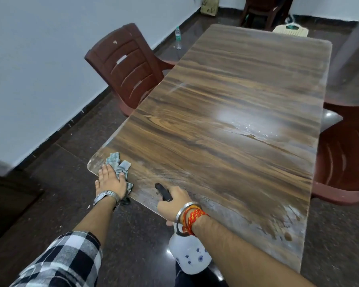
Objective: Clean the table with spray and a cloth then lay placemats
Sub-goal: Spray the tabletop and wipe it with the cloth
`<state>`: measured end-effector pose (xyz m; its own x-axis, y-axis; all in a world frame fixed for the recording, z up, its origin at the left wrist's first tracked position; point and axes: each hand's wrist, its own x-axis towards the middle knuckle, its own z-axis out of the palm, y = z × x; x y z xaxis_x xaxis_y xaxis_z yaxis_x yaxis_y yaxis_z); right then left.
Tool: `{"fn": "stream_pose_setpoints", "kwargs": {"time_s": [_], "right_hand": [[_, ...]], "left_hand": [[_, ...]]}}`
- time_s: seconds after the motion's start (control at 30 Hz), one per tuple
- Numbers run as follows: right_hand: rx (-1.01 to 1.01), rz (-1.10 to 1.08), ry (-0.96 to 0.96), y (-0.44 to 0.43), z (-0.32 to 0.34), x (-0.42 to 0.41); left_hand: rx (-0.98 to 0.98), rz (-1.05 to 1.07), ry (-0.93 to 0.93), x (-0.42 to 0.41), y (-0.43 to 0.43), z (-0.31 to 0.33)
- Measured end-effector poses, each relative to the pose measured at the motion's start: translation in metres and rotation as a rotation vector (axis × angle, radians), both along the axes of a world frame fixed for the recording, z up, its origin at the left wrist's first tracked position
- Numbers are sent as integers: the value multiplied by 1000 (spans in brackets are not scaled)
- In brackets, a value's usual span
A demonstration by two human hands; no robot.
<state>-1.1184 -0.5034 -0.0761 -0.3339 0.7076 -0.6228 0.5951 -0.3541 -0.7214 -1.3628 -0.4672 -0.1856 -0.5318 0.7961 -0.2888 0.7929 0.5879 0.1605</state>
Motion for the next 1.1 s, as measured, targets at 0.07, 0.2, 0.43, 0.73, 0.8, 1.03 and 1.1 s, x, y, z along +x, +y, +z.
{"fn": "stream_pose_setpoints", "kwargs": {"time_s": [0.07,0.2,0.43,0.73,0.8,1.03,1.1], "right_hand": [[61,10,18,11,11,-19],[125,-57,17,39,24,-55],[186,13,31,96,36,-109],[270,-120,60,160,25,-104],[275,-156,72,168,21,-92],[312,-256,17,190,13,-39],[297,-257,-22,192,11,-27]], "left_hand": [[13,48,-22,-13,3,1],[54,149,-79,-40,13,3],[74,193,-30,-64,45,0],[90,-37,38,-53,155,1],[105,-103,37,-38,191,2],[119,-284,69,4,296,-4],[102,-326,62,5,300,-8]]}}
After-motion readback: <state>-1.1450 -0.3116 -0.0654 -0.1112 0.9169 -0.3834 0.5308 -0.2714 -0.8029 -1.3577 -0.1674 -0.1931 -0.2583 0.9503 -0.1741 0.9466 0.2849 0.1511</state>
